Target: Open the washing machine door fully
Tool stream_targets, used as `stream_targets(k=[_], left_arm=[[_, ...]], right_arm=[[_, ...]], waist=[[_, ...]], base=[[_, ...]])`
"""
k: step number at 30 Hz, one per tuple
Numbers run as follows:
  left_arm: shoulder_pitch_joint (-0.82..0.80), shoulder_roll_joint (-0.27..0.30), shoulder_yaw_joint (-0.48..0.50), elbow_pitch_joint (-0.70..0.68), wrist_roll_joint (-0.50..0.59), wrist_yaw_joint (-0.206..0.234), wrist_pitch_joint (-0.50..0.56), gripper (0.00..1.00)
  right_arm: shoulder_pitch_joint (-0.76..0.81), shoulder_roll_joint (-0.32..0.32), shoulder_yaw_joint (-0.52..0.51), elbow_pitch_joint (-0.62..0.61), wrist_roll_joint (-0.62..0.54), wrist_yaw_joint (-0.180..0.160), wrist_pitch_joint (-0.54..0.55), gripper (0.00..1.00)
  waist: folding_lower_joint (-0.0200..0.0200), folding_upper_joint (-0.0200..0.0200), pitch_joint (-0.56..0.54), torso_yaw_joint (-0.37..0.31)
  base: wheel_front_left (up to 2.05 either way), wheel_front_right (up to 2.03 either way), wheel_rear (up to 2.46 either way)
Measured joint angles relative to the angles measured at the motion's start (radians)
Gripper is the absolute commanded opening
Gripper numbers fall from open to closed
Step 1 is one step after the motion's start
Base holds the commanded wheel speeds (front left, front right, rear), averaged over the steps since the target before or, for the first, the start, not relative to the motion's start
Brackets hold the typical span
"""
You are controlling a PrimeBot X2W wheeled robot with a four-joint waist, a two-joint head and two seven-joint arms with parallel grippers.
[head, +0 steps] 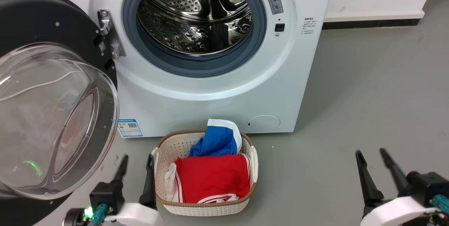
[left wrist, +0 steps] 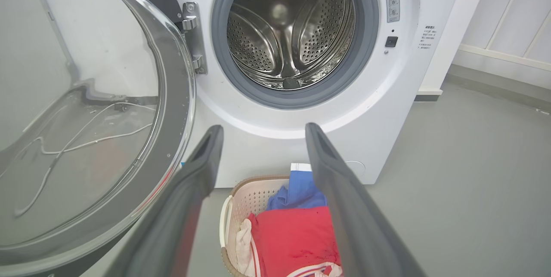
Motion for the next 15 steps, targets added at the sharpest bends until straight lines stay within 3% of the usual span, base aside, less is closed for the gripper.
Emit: stream_targets(k=[15], left_arm=[[0.009,-0.039,0.057,0.039,-0.230,-0.063,0.047,0.00]], right_arm=[[-0.006,0.013,-0.014,0.057,0.254,0.000,0.033,0.00]], waist=[[0.0000,0.0000,0.002,0.005]], base=[[0.00,0.00,0.00]])
